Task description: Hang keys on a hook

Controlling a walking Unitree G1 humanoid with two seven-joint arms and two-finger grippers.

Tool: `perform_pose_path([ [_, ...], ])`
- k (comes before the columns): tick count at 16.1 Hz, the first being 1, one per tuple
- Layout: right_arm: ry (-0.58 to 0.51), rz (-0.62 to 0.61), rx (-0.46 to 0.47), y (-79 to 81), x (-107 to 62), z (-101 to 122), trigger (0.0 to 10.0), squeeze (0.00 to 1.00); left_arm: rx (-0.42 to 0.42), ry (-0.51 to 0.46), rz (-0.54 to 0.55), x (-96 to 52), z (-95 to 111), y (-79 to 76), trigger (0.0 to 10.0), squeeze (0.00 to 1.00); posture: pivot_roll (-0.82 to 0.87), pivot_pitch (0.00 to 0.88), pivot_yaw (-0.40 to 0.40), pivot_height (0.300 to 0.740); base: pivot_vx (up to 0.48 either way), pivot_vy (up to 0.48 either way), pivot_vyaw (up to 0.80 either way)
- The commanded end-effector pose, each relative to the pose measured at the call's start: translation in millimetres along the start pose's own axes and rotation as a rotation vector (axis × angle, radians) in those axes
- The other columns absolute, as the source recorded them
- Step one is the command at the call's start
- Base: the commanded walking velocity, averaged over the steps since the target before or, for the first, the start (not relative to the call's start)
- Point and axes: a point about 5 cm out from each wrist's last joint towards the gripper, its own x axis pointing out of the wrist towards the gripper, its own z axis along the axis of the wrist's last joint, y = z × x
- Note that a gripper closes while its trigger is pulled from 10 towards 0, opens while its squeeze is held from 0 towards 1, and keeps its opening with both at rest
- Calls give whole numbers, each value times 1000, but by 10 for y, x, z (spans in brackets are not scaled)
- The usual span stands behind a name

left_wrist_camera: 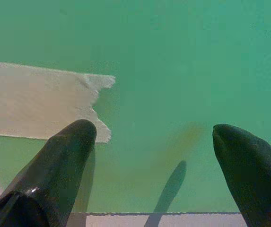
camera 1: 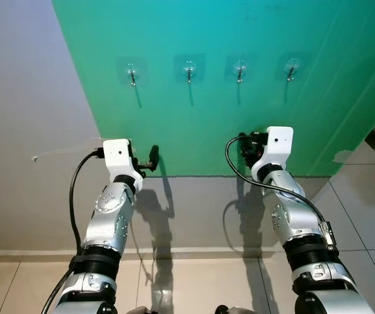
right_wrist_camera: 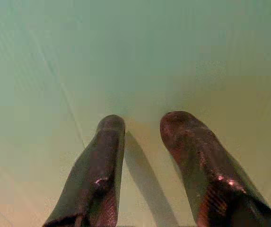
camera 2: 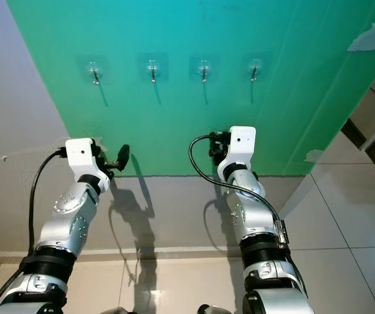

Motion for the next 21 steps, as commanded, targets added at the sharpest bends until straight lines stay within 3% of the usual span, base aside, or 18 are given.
perform_pose_path([
  [1,6,3,-20,-13,-21,-26,10000,1000,12,10,-3,-17,-41,-22,10000,0,-41,0,10,740,0,0,0],
  [8,24,20,-33,53,-24,-70,10000,1000,9,15,-8,-6,-37,-7,10000,0,-41,0,16,740,0,0,0],
  [10,27,49,-77,94,-30,-75,10000,1000,-3,5,-9,-18,-31,-4,10000,0,-39,0,12,740,0,0,0],
  [11,43,64,-119,129,-25,-100,10000,0,-7,-3,-16,-27,-25,-11,10000,0,-34,0,8,740,0,0,0],
  [21,74,55,-116,143,-2,-143,10000,0,-39,-46,17,-35,48,41,10000,0,-27,0,4,740,-70,0,0],
])
